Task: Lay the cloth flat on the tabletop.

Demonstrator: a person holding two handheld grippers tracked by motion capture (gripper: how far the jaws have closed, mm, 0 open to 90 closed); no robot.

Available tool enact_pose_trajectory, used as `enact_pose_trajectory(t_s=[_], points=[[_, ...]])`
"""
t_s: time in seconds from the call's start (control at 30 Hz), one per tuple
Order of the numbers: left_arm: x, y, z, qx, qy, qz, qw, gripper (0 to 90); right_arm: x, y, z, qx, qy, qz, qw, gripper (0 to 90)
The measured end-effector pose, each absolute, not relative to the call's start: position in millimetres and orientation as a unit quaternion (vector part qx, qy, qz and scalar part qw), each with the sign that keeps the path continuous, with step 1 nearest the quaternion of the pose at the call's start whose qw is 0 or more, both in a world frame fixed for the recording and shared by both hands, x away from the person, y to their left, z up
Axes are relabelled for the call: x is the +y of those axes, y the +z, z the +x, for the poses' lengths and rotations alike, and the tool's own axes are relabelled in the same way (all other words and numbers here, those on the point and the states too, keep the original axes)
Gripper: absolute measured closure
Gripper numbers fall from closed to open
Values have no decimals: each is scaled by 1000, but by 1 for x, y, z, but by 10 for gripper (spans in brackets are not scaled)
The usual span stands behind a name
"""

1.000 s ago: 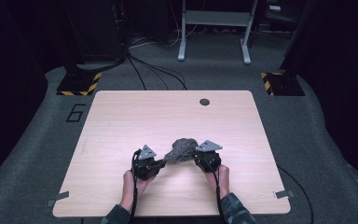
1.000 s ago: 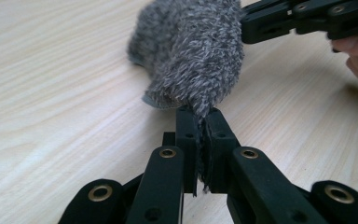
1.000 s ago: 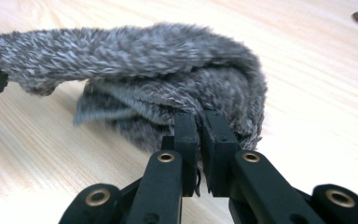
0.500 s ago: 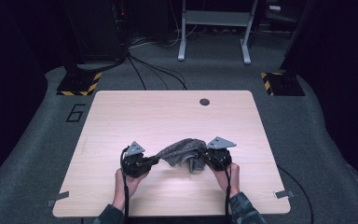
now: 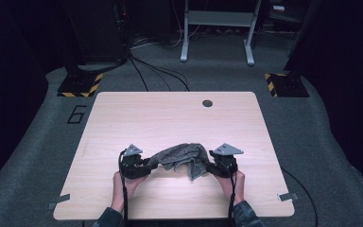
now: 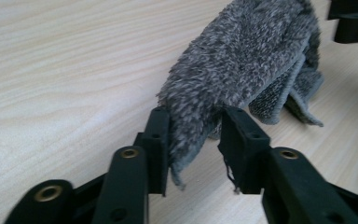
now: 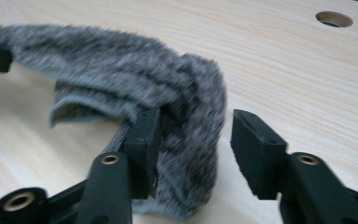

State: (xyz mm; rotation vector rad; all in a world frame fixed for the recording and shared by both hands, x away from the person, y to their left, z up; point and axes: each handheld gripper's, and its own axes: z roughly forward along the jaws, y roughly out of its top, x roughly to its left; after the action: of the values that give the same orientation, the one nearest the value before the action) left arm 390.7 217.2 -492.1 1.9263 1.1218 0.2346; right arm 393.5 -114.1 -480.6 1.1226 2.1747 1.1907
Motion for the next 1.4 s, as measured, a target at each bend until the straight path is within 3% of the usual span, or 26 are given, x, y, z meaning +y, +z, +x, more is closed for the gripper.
enact_pose_trajectory(t_s=[0.13,0.2,0.3,0.37,0.47,0.6,0.73,0.83,0.87,0.93,1.0,1.03,1.1,1.17,1.23,1.33,1.4], points=[[216,-497,393,453,94,775,430,681,-110,-491,382,791,403,410,211,477],[217,-503,396,458,95,771,431,756,-116,-505,390,791,385,436,189,564],[221,-505,397,460,91,767,438,835,-124,-510,398,788,393,447,160,766],[223,-503,396,457,95,767,441,851,-128,-506,402,785,400,448,148,814],[225,-499,393,453,99,767,443,858,-132,-500,403,785,403,446,148,831],[232,-480,386,454,89,763,452,859,-144,-466,386,774,433,438,145,836],[239,-444,380,436,109,761,467,858,-156,-441,375,768,450,438,127,824],[241,-440,387,437,130,764,456,855,-158,-441,381,769,442,446,122,803],[241,-442,392,442,132,763,453,848,-157,-444,387,771,435,451,120,781],[242,-460,417,479,145,766,403,734,-150,-461,407,779,410,457,126,731],[243,-469,425,497,128,762,396,543,-146,-470,417,787,391,460,125,692],[243,-477,430,515,123,757,384,543,-142,-477,423,790,382,462,125,647],[244,-484,423,521,135,753,379,398,-140,-486,424,797,370,461,128,551],[244,-485,416,515,138,758,376,375,-141,-485,421,794,374,461,132,540],[245,-487,409,506,144,763,375,345,-146,-479,411,794,382,449,147,457],[248,-490,408,510,142,759,379,346,-145,-471,403,792,395,439,153,431],[254,-492,410,523,139,747,386,347,-135,-463,393,801,403,414,160,366]])
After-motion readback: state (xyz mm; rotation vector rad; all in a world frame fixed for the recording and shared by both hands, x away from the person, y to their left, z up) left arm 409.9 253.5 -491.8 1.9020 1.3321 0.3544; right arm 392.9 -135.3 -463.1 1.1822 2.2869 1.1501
